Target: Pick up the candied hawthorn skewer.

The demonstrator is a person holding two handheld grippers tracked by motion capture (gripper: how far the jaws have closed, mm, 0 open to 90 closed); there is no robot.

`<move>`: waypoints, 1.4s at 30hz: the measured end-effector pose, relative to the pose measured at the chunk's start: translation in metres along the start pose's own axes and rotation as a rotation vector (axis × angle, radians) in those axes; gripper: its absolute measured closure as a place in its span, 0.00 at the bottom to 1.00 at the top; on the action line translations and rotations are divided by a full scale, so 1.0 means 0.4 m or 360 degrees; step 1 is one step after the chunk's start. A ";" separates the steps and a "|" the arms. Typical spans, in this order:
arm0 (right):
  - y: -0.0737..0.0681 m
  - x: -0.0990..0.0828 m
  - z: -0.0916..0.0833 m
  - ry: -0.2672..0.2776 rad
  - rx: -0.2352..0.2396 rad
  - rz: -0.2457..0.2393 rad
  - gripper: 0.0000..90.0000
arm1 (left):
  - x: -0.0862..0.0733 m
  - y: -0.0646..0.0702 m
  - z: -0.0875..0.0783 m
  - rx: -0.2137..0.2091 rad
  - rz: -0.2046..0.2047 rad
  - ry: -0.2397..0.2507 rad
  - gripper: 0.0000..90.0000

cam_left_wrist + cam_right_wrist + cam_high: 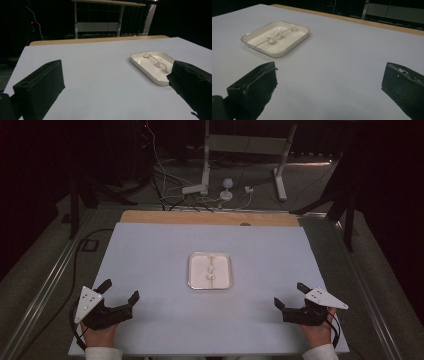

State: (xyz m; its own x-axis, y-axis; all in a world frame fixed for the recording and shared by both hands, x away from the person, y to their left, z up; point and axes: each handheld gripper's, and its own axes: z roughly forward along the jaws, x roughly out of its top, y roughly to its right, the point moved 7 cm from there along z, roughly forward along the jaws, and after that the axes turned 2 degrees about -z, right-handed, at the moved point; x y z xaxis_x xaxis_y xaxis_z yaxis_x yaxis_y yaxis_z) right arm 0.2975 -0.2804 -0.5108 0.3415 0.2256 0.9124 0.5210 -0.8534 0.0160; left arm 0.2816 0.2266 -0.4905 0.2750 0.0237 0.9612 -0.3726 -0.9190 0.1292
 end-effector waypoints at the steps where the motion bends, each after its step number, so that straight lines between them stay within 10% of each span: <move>1: 0.000 0.000 0.000 0.0001 0.0000 0.0001 0.00 | 0.000 0.000 0.000 0.0005 -0.0002 0.0001 0.01; 12: 0.000 -0.009 0.016 -0.0027 -0.0024 -0.0006 0.00 | -0.002 -0.011 0.001 0.0111 0.0052 0.0024 0.01; 42: 0.000 -0.009 0.015 -0.0005 -0.0026 -0.0021 0.00 | 0.107 0.048 0.099 -0.0011 -0.0017 -0.0051 0.01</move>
State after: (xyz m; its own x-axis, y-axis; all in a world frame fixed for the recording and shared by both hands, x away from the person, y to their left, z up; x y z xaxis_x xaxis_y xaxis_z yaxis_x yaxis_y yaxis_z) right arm 0.3011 -0.2785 -0.5164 0.3372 0.2382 0.9108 0.5128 -0.8578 0.0345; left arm 0.3212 0.1945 -0.4565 0.3071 0.0208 0.9514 -0.3758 -0.9159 0.1413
